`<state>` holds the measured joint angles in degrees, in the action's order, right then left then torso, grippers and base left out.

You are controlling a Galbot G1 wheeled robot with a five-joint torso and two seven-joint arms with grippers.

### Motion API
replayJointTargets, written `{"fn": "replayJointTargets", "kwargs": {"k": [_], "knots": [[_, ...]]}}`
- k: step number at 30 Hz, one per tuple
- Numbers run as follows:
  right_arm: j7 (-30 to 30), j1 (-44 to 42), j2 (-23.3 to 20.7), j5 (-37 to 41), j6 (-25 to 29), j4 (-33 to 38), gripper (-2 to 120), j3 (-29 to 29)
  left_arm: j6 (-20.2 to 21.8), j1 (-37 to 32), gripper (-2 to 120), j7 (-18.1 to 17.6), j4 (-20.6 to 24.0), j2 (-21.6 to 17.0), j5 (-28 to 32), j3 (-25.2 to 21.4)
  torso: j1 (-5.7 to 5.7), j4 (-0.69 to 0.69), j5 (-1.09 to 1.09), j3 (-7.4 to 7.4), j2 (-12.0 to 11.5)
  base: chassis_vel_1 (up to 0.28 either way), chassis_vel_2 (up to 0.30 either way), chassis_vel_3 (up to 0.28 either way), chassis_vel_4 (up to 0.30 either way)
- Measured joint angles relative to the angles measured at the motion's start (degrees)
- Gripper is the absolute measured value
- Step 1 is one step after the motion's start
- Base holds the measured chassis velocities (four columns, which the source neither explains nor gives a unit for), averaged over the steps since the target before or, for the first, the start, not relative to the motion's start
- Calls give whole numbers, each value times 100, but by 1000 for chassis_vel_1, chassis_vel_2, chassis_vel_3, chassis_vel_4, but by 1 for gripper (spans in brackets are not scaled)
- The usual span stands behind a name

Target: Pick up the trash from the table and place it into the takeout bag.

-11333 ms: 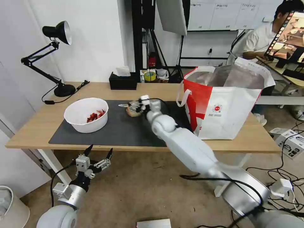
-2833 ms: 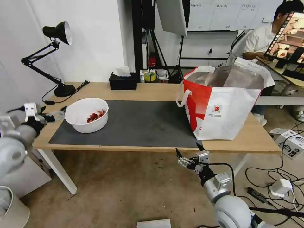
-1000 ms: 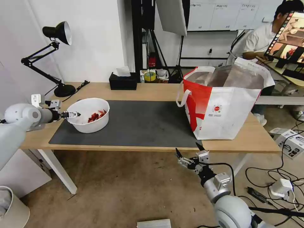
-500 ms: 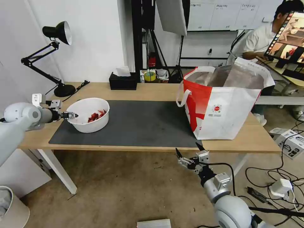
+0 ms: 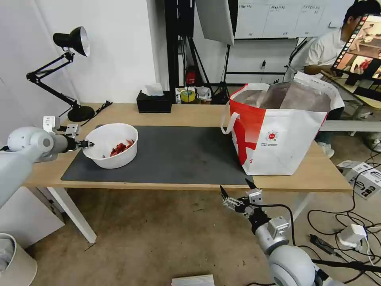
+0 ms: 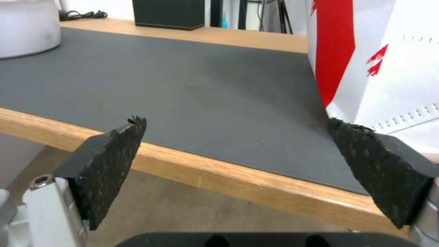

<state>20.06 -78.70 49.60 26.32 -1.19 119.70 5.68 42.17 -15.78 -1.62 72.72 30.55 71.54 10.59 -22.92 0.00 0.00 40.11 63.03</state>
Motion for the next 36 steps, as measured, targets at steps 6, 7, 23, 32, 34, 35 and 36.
{"fn": "replayJointTargets", "kwargs": {"k": [6, 7, 23, 32, 34, 35, 36], "knots": [[0, 0, 0, 0, 0, 0, 100, 0, -1, 57, 0, -43, 86, -48, 131, -110, 0, 1, 0, 0, 0, 0, 0, 0, 0], [0, 0, 0, 0, 0, 0, 100, 0, -1, 92, 0, -89, 157, -64, 199, -131, 0, 1, 0, 0, 0, 0, 0, 0, 0], [0, 0, 0, 0, 0, 0, 100, 0, -4, 1228, 0, -559, 1109, 39, 1089, 341, 0, -1, 1, 0, 0, 0, 0, 0, 0], [0, 0, 0, 0, 0, 0, 100, 0, -4, 2150, 0, -933, 1561, 384, 1606, 834, 0, 1, 1, 0, 0, 0, 0, 0, 0], [0, 1, 0, 0, 0, 0, 100, 0, -4, 2410, 0, -1022, 1524, 565, 1709, 1004, 0, 0, 2, 0, 0, 0, 0, 0, 0], [0, 0, 0, 0, 0, 0, 100, 0, -4, 2568, 0, -1053, 1453, 694, 1730, 1118, 0, 0, 1, 0, 0, 0, 0, 0, 0], [0, 0, 0, 0, 0, 0, 100, 0, -4, 2568, 0, -1053, 1453, 694, 1730, 1118, 0, 0, 1, 0, 0, 0, 0, 0, 0]]}}
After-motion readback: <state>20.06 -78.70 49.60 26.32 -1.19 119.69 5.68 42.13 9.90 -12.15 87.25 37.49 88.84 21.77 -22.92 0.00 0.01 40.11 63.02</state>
